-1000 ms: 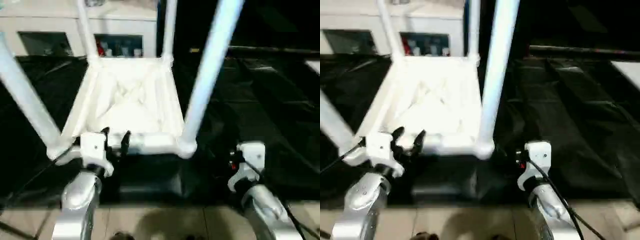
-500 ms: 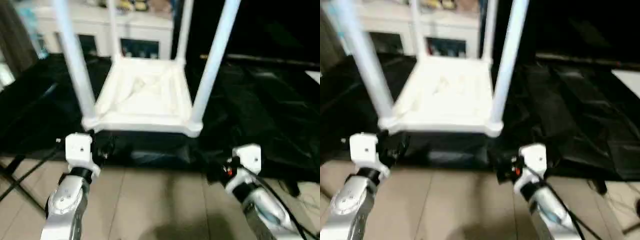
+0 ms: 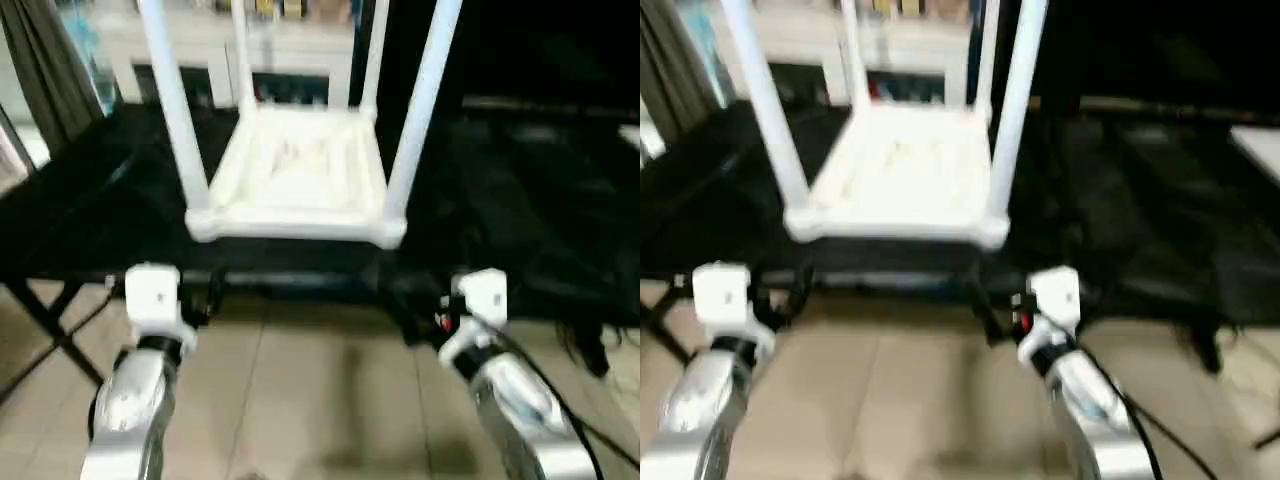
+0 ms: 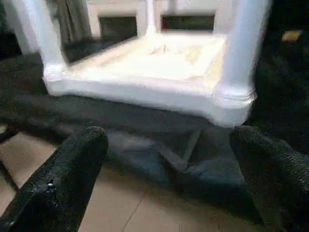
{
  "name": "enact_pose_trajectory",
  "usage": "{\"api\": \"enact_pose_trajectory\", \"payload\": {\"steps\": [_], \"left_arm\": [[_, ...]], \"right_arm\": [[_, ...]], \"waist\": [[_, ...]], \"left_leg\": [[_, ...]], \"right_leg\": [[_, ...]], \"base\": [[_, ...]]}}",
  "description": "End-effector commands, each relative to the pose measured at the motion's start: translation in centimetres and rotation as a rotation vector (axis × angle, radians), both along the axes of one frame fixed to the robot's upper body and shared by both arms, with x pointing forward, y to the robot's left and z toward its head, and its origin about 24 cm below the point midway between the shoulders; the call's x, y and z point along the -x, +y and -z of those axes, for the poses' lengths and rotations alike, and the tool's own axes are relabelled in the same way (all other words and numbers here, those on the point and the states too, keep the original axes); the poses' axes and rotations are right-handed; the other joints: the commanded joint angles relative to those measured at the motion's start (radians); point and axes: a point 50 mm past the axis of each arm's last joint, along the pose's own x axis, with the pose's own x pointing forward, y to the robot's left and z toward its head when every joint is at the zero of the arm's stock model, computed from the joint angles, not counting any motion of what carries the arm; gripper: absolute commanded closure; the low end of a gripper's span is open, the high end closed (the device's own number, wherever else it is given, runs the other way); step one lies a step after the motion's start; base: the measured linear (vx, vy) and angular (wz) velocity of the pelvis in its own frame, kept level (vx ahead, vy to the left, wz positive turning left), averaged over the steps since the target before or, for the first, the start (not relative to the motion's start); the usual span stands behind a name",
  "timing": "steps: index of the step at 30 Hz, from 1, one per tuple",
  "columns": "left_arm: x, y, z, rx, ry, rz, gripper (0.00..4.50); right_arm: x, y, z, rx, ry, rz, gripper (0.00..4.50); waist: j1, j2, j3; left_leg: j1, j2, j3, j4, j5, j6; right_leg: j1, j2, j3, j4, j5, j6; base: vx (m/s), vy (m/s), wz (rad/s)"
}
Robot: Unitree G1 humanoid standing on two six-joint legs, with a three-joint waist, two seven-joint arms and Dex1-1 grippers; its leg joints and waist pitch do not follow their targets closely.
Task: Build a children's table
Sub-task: Rotate leg to tighten
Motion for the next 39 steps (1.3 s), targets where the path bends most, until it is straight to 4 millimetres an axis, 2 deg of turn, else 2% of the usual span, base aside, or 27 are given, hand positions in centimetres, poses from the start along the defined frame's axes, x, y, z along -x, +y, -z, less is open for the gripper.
{"api": "enact_pose_trajectory", "payload": {"steps": [1,2,5,6,8,10,11,12,13,14,15,17,19,20,21,22,25,26,27,28,29,30,31,32,33,35,39], "left_arm": [[0.0,0.1,-0.2,-0.003,0.001,-0.008,0.99],[0.0,0.1,-0.1,-0.004,0.002,-0.008,0.99],[0.1,0.0,-0.1,-0.002,0.005,-0.01,0.99],[0.2,0.1,-0.1,-0.002,0.008,-0.013,0.99],[0.2,0.1,0.0,-0.003,0.01,-0.015,0.99],[0.3,0.1,0.0,0.003,0.01,-0.02,0.99],[0.3,0.2,0.0,0.002,0.011,-0.023,0.99],[0.3,0.2,0.0,0.001,0.012,-0.024,0.99],[0.3,0.3,0.0,0.002,0.013,-0.026,0.99],[0.3,0.3,0.0,0.002,0.013,-0.026,0.99],[0.3,0.2,0.0,0.003,0.015,-0.028,0.99],[0.4,0.2,0.0,0.004,0.016,-0.028,0.99],[0.5,0.2,0.1,0.005,0.019,-0.027,0.99],[0.5,0.3,0.1,0.005,0.02,-0.027,0.99],[0.6,0.3,0.1,0.008,0.021,-0.026,0.99],[0.6,0.4,0.1,0.011,0.022,-0.029,0.99],[0.7,0.5,0.1,0.016,0.022,-0.032,0.99],[0.8,0.6,0.2,0.026,0.021,-0.04,0.99],[1.0,0.9,0.4,0.037,0.031,-0.051,0.99],[1.1,1.0,0.5,0.041,0.034,-0.053,0.7],[1.4,1.3,0.8,0.054,0.043,-0.059,0.7],[1.6,1.4,0.8,0.059,0.043,-0.061,0.65],[1.6,1.5,0.8,0.062,0.041,-0.061,0.65],[1.6,1.5,0.7,0.057,0.044,-0.058,0.45],[1.4,1.5,0.6,0.053,0.047,-0.05,0.3],[1.2,1.5,0.5,0.054,0.048,-0.04,0.2],[0.0,1.3,0.0,0.056,0.045,0.018,0.06]], "right_arm": [[-0.4,0.1,-0.8,-0.015,-0.042,-0.001,0.02],[-0.4,0.1,-0.8,-0.022,-0.041,0.0,0.02],[-0.5,-0.1,-0.8,-0.021,-0.042,0.009,0.02],[-0.5,-0.1,-0.8,-0.017,-0.043,0.008,0.02],[-0.5,-0.1,-0.7,-0.016,-0.043,0.008,0.02],[-0.5,0.0,-0.7,-0.012,-0.044,0.004,0.02],[-0.6,0.0,-0.6,-0.013,-0.044,0.003,0.02],[-0.6,0.0,-0.7,-0.014,-0.045,0.004,0.02],[-0.7,0.0,-0.7,-0.012,-0.048,0.004,0.02],[-0.7,0.0,-0.7,-0.012,-0.048,0.004,0.02],[-0.7,0.0,-0.7,-0.011,-0.051,0.004,0.02],[-0.8,0.0,-0.8,-0.011,-0.054,0.005,0.02],[-0.8,-0.1,-0.8,-0.015,-0.058,0.01,0.02],[-0.8,-0.1,-0.9,-0.017,-0.059,0.013,0.02],[-0.8,-0.1,-0.9,-0.025,-0.055,0.017,0.02],[-0.8,-0.1,-0.9,-0.028,-0.054,0.018,0.02],[-0.7,-0.1,-0.9,-0.029,-0.053,0.019,0.02],[-0.6,-0.1,-0.9,-0.029,-0.054,0.017,0.02],[-0.5,-0.2,-0.9,-0.028,-0.061,0.008,0.02],[-0.5,-0.2,-0.9,-0.029,-0.063,0.006,0.0],[-0.4,-0.2,-1.0,-0.032,-0.07,0.0,0.0],[-0.3,-0.2,-1.1,-0.034,-0.073,-0.001,0.0],[-0.3,-0.3,-1.1,-0.036,-0.074,0.0,0.0],[-0.4,-0.3,-1.1,-0.033,-0.074,0.002,0.0],[-0.6,-0.3,-1.1,-0.031,-0.074,0.002,0.0],[-0.8,-0.2,-1.2,-0.031,-0.074,0.002,0.0],[-1.4,0.0,-1.2,-0.022,-0.071,0.008,0.0]], "waist": [[-0.044,0.044,-0.045],[-0.039,0.033,-0.026],[-0.025,-0.019,-0.026],[0.008,-0.054,-0.031],[0.058,-0.066,-0.051],[0.078,-0.065,-0.066],[0.083,-0.045,-0.077],[0.063,0.014,-0.091],[0.008,0.026,-0.101],[0.002,0.013,-0.114],[0.006,0.016,-0.118],[0.014,-0.007,-0.101],[0.021,-0.052,-0.08],[0.055,-0.085,-0.054],[0.069,-0.097,-0.078],[0.073,-0.106,-0.078],[0.083,-0.067,-0.069],[0.078,-0.043,-0.06],[0.051,-0.018,-0.053],[0.045,0.0,-0.075],[0.018,-0.005,-0.115],[0.025,-0.004,-0.114],[0.035,-0.036,-0.117],[0.047,-0.038,-0.114],[0.055,-0.052,-0.117],[0.058,-0.058,-0.111],[0.05,-0.048,-0.075]], "left_leg": [[0.1,0.095,-0.082,-0.228,-0.769,-0.024],[0.081,0.106,-0.099,-0.274,-0.91,-0.039],[0.108,0.082,-0.072,-0.268,-0.681,0.097],[0.046,0.017,0.002,-0.186,-0.405,0.135],[-0.027,0.008,0.033,-0.016,-0.023,0.159],[-0.083,0.003,0.037,-0.032,0.123,0.14],[-0.076,0.003,0.048,-0.102,0.249,0.163],[0.042,0.047,0.022,-0.174,0.346,0.196],[0.143,0.15,-0.096,-0.214,0.134,0.407],[0.174,0.182,-0.123,-0.195,0.175,0.501],[0.159,0.181,-0.124,-0.178,0.336,0.588],[0.109,0.139,-0.067,-0.198,0.388,0.562],[0.06,0.067,0.02,-0.214,0.123,0.449],[0.005,-0.016,0.071,-0.162,-0.12,0.301],[-0.001,-0.027,0.057,-0.017,-0.067,0.186],[-0.04,-0.018,0.048,0.004,0.013,0.113],[-0.038,0.012,0.044,-0.052,0.089,0.08],[-0.014,0.034,0.057,-0.135,0.109,0.089],[0.002,0.088,0.027,-0.215,0.017,0.119],[0.047,0.114,0.0,-0.207,0.044,0.149],[0.122,0.145,-0.041,-0.176,0.26,0.276],[0.117,0.148,-0.053,-0.136,0.649,0.378],[0.068,0.099,-0.024,-0.099,0.915,0.349],[0.032,0.056,0.004,-0.093,0.939,0.292],[0.004,0.015,0.034,-0.102,0.833,0.206],[-0.008,0.031,0.044,-0.135,0.526,0.119],[0.006,0.073,0.046,-0.195,-0.071,0.04]], "right_leg": [[-0.039,0.044,0.088,0.002,-0.203,-0.068],[-0.019,0.041,0.108,0.029,-0.091,-0.058],[-0.041,0.009,0.177,-0.04,-0.037,-0.025],[0.023,-0.063,0.26,-0.144,-0.236,-0.058],[0.087,-0.16,0.368,-0.224,-0.589,-0.17],[0.121,-0.083,0.32,-0.185,-0.305,-0.268],[0.107,0.005,0.253,-0.158,-0.081,-0.273],[0.028,0.078,0.155,-0.099,0.018,-0.199],[-0.098,0.095,0.141,0.039,-0.082,-0.104],[-0.139,0.076,0.153,0.078,-0.096,-0.055],[-0.18,0.052,0.164,0.116,-0.058,0.024],[-0.193,0.05,0.169,0.122,0.058,0.079],[-0.157,0.034,0.2,0.0,0.197,-0.006],[-0.087,-0.044,0.293,-0.134,-0.138,-0.01],[-0.034,-0.131,0.366,-0.181,-0.538,-0.091],[-0.004,-0.109,0.359,-0.167,-0.57,-0.163],[-0.008,-0.07,0.311,-0.162,-0.341,-0.304],[-0.025,-0.018,0.251,-0.159,-0.313,-0.297],[-0.055,0.05,0.2,-0.108,-0.182,-0.226],[-0.088,0.062,0.184,-0.057,-0.073,-0.21],[-0.143,0.043,0.182,-0.001,0.128,-0.179],[-0.175,0.015,0.205,0.005,0.244,-0.114],[-0.148,-0.019,0.238,-0.025,0.429,-0.081],[-0.122,-0.018,0.243,-0.028,0.53,-0.085],[-0.091,0.001,0.248,-0.024,0.663,-0.103],[-0.068,-0.005,0.243,-0.038,0.618,-0.135],[-0.075,-0.016,0.241,-0.082,0.076,-0.222]], "base": [[0.075,0.041,0.53],[0.106,0.039,0.19],[0.085,0.005,0.11],[0.074,-0.032,0.07],[0.105,-0.047,0.07],[0.155,-0.014,0.04],[0.194,0.014,0.18],[0.194,0.014,0.18],[0.207,0.023,0.13],[0.206,-0.005,-0.03],[0.206,-0.005,-0.03],[0.152,-0.015,-0.09],[0.111,-0.044,-0.07],[0.109,-0.094,-0.01],[0.109,-0.094,-0.01],[0.122,-0.055,0.02],[0.124,-0.011,0.06],[0.128,0.062,0.03],[0.128,0.062,0.03],[0.173,0.088,0.05],[0.18,0.059,0.12],[0.18,0.059,0.12],[0.108,0.047,-0.05],[0.0,0.0,0.0],[0.0,0.0,0.0],[0.0,0.0,0.0],[-0.055,-0.016,0.02]]}}
